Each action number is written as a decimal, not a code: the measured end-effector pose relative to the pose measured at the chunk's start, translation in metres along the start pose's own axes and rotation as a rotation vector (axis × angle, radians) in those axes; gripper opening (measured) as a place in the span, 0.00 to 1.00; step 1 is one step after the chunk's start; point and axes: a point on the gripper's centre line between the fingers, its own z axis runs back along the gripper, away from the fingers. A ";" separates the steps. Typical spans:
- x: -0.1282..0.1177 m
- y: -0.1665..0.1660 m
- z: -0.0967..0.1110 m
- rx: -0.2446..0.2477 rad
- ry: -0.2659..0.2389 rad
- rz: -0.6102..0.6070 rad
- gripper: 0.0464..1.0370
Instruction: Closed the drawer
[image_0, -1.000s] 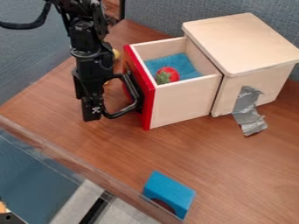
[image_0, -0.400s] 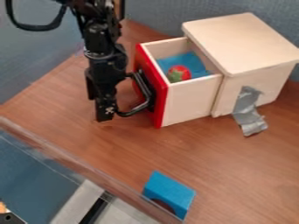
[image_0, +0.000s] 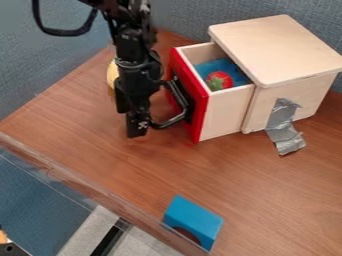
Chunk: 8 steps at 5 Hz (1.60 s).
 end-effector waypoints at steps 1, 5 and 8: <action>0.014 -0.001 -0.004 -0.021 -0.001 0.001 0.96; 0.062 -0.004 -0.015 -0.075 -0.014 -0.015 0.96; 0.074 -0.002 -0.017 -0.085 -0.027 -0.009 0.96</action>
